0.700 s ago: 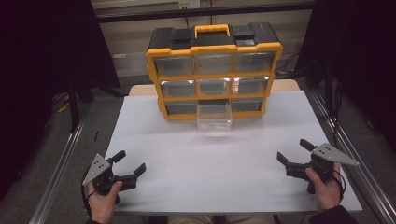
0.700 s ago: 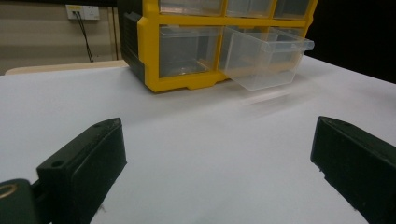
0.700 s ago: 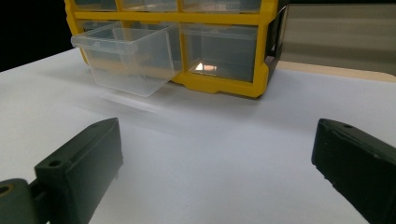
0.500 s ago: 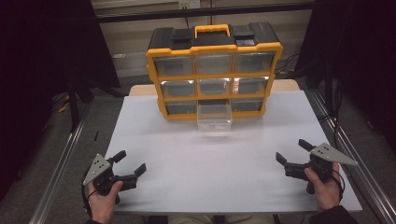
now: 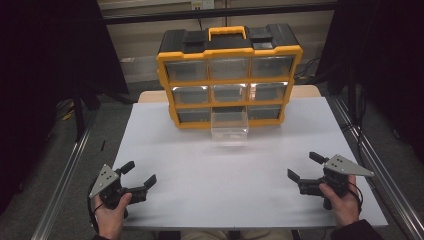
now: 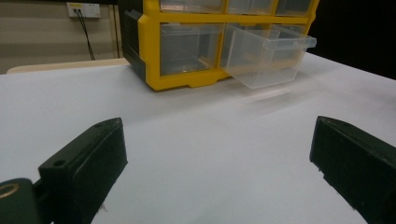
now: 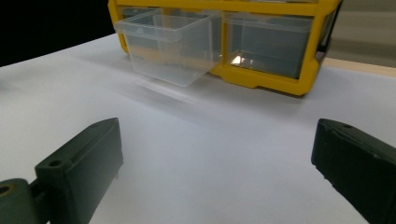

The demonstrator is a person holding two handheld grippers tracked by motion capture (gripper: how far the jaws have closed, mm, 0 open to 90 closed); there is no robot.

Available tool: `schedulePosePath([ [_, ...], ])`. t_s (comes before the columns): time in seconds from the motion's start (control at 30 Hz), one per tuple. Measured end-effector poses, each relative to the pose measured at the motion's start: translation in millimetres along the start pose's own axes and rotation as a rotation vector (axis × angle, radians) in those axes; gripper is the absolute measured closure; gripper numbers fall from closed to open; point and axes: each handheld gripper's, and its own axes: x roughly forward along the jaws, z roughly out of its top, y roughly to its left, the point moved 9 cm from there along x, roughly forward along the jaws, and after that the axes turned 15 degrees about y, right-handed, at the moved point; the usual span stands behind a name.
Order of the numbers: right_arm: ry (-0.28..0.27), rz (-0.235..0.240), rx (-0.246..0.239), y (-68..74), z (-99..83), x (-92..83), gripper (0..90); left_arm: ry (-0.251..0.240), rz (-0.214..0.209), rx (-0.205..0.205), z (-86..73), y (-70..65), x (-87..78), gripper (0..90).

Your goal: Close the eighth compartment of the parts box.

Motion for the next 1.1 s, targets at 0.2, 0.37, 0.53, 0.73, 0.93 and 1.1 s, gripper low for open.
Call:
schedulePosePath([
  [0.2, 0.004, 0.034, -0.018, 13.3, 3.3, 3.0, 1.9, 0.000, 0.006, 0.001, -0.7, 0.6, -1.3, 3.6],
  [0.37, 0.025, 0.072, -0.028, 23.7, 3.9, 7.8, 1.6, 0.003, 0.003, 0.007, -0.8, -0.4, -0.7, 3.5],
  [0.53, 0.039, 0.112, -0.047, 36.9, 4.8, 12.8, 1.2, -0.002, 0.003, 0.011, -1.1, -0.4, -2.7, 3.5],
  [0.73, 0.043, 0.139, -0.057, 49.8, 8.2, 21.1, 1.1, -0.004, 0.003, 0.011, -0.8, -0.3, -3.0, 3.6],
  [0.93, 0.051, 0.167, -0.088, 61.9, 11.4, 25.9, 0.9, 0.002, 0.009, 0.012, -1.7, 0.2, -2.8, 3.5],
  [1.1, 0.043, 0.191, -0.095, 70.1, 16.3, 31.3, 1.9, 0.004, 0.011, 0.012, -2.1, 0.1, -3.0, 3.5],
])
